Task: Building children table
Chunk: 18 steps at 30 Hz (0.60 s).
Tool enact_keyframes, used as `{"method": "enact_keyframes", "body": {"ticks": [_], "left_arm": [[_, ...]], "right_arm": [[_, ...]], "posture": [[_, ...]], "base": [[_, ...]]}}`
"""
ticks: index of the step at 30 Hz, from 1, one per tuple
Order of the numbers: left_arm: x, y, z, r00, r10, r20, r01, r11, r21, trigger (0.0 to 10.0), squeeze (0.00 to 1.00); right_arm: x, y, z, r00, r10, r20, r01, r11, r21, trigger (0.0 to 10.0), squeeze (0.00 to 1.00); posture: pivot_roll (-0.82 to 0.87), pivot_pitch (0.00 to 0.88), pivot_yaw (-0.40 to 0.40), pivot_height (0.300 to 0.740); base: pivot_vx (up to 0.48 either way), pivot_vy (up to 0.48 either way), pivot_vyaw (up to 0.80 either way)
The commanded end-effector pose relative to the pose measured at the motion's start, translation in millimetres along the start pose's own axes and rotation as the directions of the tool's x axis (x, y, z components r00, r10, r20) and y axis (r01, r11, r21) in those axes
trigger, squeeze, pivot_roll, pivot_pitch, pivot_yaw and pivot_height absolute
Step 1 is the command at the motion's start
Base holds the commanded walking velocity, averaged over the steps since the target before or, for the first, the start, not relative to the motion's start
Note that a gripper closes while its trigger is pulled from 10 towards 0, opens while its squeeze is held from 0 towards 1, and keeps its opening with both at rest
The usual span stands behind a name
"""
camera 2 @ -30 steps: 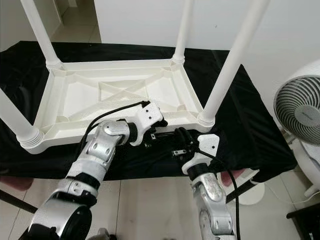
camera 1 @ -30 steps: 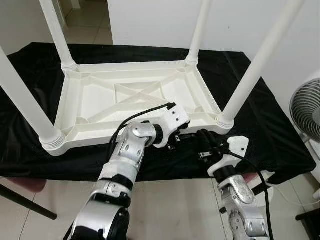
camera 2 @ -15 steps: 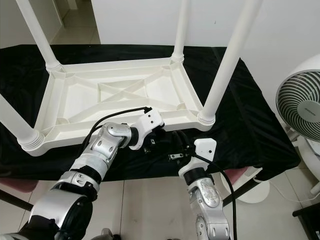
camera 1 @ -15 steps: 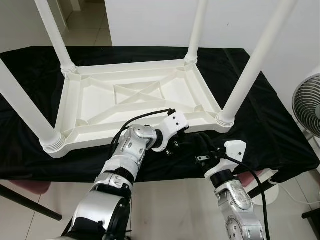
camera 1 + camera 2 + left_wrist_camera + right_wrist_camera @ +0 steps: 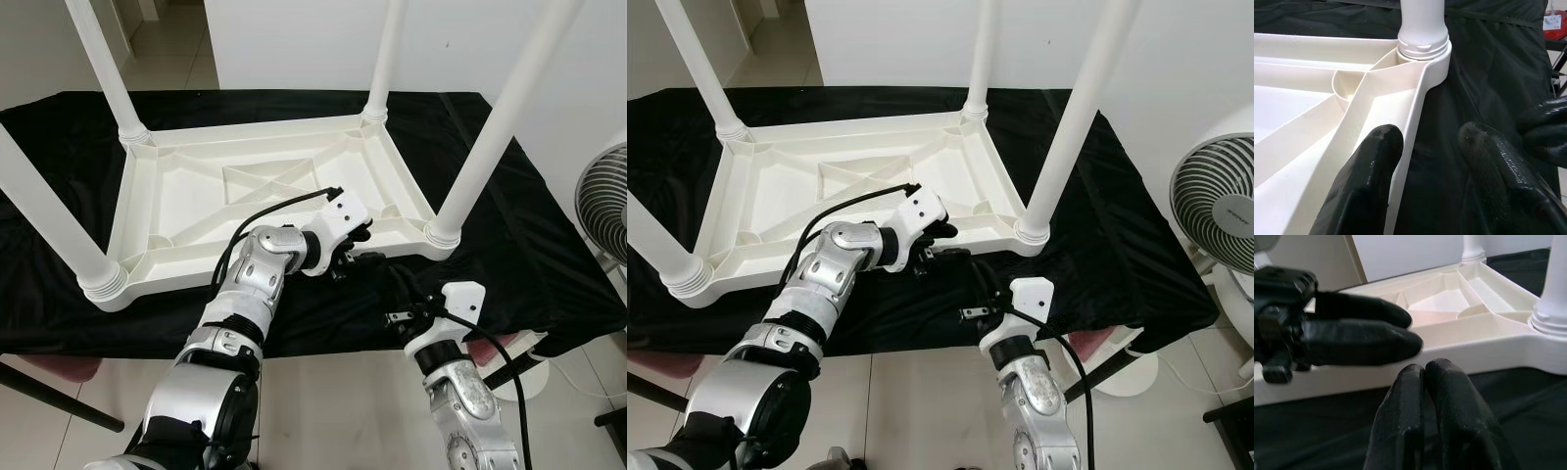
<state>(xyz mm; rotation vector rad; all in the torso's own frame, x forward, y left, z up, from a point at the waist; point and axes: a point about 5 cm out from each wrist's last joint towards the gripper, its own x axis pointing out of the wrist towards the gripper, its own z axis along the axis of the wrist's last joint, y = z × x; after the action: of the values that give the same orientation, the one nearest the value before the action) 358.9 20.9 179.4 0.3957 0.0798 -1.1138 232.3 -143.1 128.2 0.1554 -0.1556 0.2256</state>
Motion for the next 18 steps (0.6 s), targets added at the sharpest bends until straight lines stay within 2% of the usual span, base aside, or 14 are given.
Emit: {"method": "enact_keyframes", "body": {"ticks": [1,5,12,13,15,18], "left_arm": [[-8.9,29.5,-4,0.817,0.576,-0.017,-0.576,0.817,-0.012,10.0,0.00],[-10.4,32.3,-16,0.791,0.606,-0.083,-0.606,0.795,0.018,10.0,0.00],[-13.9,35.5,-29,0.746,0.648,-0.152,-0.651,0.758,0.040,10.0,0.00],[-16.0,37.8,-32,0.723,0.669,-0.173,-0.673,0.738,0.040,10.0,0.00],[-16.0,37.8,-32,0.723,0.669,-0.173,-0.673,0.738,0.040,10.0,0.00],[-22.0,43.5,-40,0.665,0.709,-0.233,-0.723,0.690,0.037,10.0,0.00]], "right_arm": [[-4.2,-2.2,-1,1.000,-0.002,-0.018,0.002,1.000,-0.008,10.0,0.00],[-14.0,-8.2,-1,0.999,-0.007,-0.039,0.006,1.000,-0.021,10.0,0.00],[-18.1,-5.3,1,0.999,-0.002,-0.043,0.001,1.000,-0.022,10.0,0.00],[-19.3,-5.2,1,0.999,-0.003,-0.043,0.002,1.000,-0.021,10.0,0.00],[-19.3,-5.2,1,0.999,-0.003,-0.043,0.002,1.000,-0.021,10.0,0.00],[-22.3,-4.2,2,0.998,0.020,-0.055,-0.022,0.999,-0.024,10.0,0.00]], "posture": [[-0.03,0.078,0.044,0.740],[-0.04,0.079,0.048,0.740],[-0.07,0.079,0.051,0.740],[-0.08,0.079,0.051,0.740],[-0.08,0.079,0.051,0.740],[-0.08,0.078,0.044,0.740]], "base": [[0.000,0.000,0.00],[0.000,0.000,0.00],[0.000,0.000,0.00],[0.000,0.000,0.00],[0.000,0.000,0.00],[0.000,0.000,0.00]]}}
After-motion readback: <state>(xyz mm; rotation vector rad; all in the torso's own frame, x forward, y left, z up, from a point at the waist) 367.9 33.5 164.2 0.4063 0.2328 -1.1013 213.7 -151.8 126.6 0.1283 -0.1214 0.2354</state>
